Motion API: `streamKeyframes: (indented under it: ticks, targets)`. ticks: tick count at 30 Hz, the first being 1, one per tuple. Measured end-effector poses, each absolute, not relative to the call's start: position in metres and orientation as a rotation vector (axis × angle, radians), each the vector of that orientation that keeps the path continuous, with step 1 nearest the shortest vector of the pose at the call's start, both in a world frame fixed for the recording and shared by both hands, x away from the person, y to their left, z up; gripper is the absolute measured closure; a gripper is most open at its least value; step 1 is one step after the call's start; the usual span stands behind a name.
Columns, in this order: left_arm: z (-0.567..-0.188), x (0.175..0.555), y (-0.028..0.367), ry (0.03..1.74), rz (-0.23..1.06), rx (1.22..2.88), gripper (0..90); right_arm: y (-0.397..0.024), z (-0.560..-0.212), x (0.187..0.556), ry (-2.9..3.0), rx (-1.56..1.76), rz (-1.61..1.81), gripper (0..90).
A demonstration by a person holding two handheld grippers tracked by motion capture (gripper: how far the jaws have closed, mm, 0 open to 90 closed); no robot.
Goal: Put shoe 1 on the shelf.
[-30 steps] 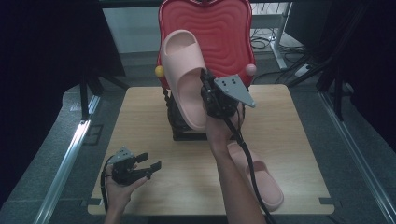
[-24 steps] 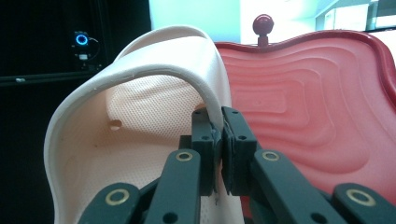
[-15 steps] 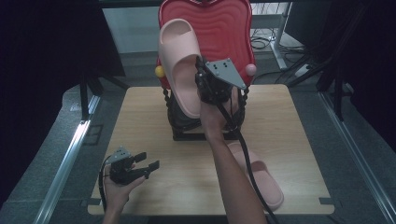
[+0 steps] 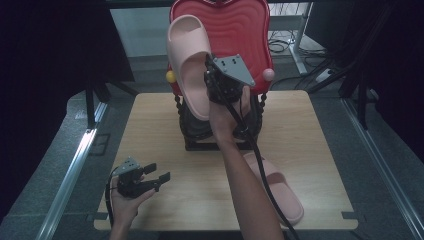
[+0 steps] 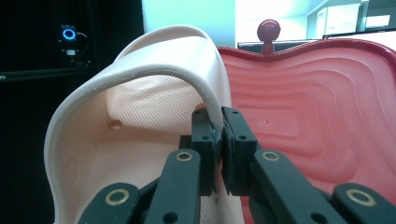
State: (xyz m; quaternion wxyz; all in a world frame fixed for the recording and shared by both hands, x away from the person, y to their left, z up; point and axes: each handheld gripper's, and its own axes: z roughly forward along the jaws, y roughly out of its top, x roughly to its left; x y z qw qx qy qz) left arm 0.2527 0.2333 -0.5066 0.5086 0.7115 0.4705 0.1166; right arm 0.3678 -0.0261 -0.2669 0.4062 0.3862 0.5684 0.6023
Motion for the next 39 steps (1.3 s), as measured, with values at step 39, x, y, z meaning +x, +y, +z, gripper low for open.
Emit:
streamKeyframes:
  ticks: [39]
  targets:
    - [-0.504, 0.251, 0.243, 1.131, 0.29, 1.689, 26.1, -0.005, -0.229, 0.448, 1.373, 1.197, 1.506, 84.3]
